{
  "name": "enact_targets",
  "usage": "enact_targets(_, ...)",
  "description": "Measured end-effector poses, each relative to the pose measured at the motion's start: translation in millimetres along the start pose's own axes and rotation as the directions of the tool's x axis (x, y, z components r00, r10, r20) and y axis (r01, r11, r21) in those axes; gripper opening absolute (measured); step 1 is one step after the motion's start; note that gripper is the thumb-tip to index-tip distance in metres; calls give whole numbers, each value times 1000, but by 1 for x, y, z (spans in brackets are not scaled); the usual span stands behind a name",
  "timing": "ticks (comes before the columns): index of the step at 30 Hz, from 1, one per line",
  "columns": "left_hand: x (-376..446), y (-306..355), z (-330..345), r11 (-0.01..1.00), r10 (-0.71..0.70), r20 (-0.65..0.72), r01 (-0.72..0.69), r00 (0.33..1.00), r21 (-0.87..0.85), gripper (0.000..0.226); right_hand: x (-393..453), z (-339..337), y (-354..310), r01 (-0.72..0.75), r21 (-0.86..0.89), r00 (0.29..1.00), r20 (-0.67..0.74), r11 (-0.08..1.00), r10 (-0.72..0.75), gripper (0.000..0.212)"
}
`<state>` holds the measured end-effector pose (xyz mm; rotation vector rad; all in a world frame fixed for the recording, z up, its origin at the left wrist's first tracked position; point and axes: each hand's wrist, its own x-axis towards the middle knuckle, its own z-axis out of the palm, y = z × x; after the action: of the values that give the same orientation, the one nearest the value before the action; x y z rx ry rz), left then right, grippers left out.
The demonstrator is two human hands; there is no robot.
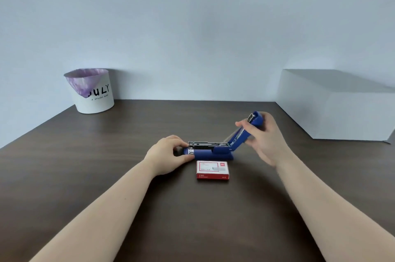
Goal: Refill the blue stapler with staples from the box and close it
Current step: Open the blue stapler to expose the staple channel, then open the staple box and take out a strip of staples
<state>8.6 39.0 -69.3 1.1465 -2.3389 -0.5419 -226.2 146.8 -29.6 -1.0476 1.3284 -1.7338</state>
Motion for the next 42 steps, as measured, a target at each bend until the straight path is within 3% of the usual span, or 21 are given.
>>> enact_targets(3,0,-1,-2,1000,-20,10,21,1000,-17,33,-6,-24,6,-78,-54,997,9,995,79,25)
enact_targets(5,-1,-3,-3,998,-41,3,41,999,-48,31,-6,-37,9,-62,-279,997,15,958,69,24)
enact_targets(8,-3,-6,-6,991,-72,8,73,997,-111,30,-4,-43,10,11,-645,993,95,764,66,21)
enact_targets(11,-5,-4,-8,988,-75,18,76,997,-133,34,-5,-38,13,45,-749,981,160,662,114,21)
enact_targets(14,-8,1,-7,994,-19,16,21,1000,-106,52,-6,-37,12,99,-746,978,194,659,73,22)
enact_targets(20,-23,14,-8,990,105,-221,-124,970,-74,58,-5,-35,11,108,-735,984,177,669,36,29)
enact_targets(22,-26,21,-8,983,184,-120,-186,976,-5,66,-7,-31,5,134,-733,986,168,667,-14,30)
enact_targets(24,-25,30,-8,968,235,70,-240,969,68,74,-7,-27,1,182,-756,982,174,629,-74,28)
enact_targets(27,-18,46,-8,939,239,289,-296,927,174,62,-9,-22,-1,226,-762,974,197,607,-115,23)
enact_targets(31,-10,58,-9,932,241,316,-310,918,189,50,-11,-20,-1,244,-773,968,228,586,-102,22)
enact_targets(35,-3,65,-16,963,228,154,-246,961,112,47,-10,-16,-3,259,-765,966,219,589,-140,15)
enact_targets(37,0,68,-19,984,177,49,-178,983,7,45,-11,-12,-7,257,-736,966,177,626,-189,12)
enact_targets(39,1,70,-17,989,118,-6,-118,993,-94,44,-13,-6,-9,210,-649,977,117,731,-176,14)
enact_targets(42,0,69,-10,980,98,0,-97,995,-174,44,-20,7,-8,7,-373,993,112,928,38,23)
